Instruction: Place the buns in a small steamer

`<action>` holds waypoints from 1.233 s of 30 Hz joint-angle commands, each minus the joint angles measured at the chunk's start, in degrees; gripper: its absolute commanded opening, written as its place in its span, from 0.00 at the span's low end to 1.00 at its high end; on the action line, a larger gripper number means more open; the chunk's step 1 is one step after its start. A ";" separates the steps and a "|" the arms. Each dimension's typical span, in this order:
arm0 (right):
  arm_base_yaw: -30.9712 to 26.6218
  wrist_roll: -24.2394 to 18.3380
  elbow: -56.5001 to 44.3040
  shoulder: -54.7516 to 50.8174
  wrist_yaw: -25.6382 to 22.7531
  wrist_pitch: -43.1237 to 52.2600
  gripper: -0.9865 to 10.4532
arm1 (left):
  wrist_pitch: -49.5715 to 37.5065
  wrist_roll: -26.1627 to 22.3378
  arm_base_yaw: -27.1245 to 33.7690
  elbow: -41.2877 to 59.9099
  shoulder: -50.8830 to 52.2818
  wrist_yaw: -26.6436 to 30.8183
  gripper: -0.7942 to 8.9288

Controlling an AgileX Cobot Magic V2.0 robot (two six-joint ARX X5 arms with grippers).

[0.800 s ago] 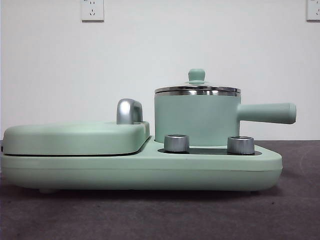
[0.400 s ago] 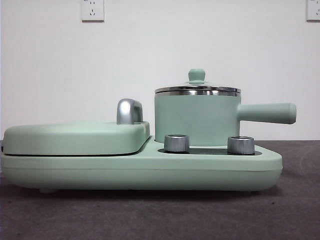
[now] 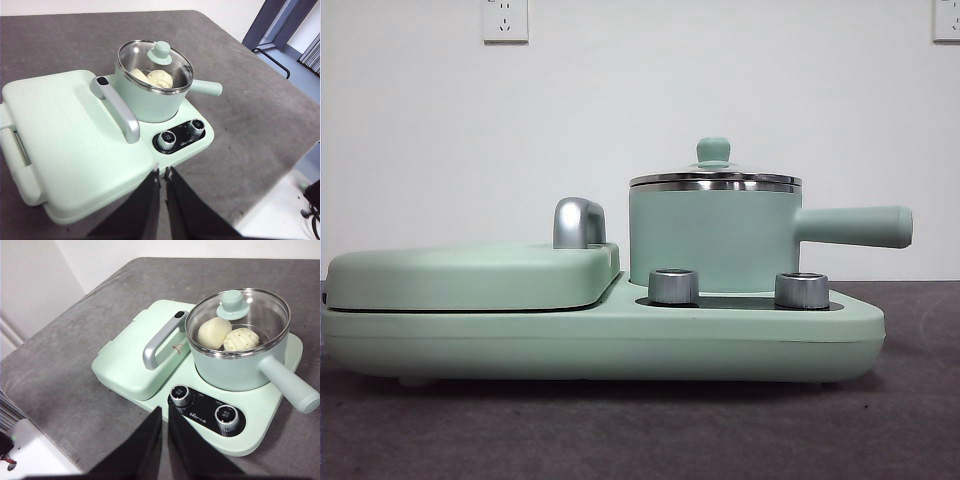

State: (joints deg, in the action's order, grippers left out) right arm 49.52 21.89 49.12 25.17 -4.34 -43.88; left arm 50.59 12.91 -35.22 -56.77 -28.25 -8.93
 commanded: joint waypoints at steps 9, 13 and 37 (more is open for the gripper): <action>0.61 -0.46 0.28 0.15 -0.17 1.03 0.10 | -25.44 -0.22 15.82 20.09 8.15 -0.33 0.11; 0.61 -0.46 0.28 0.15 -0.17 1.03 0.10 | -35.50 -1.53 24.87 32.46 14.71 -0.31 0.11; 0.61 -0.46 0.28 0.15 -0.17 1.05 0.10 | -40.04 -9.86 34.18 56.04 28.06 9.38 0.11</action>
State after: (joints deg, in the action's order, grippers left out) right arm 49.52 21.89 49.12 25.17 -4.47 -43.66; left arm 10.41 4.08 -1.13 -1.85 -0.27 0.23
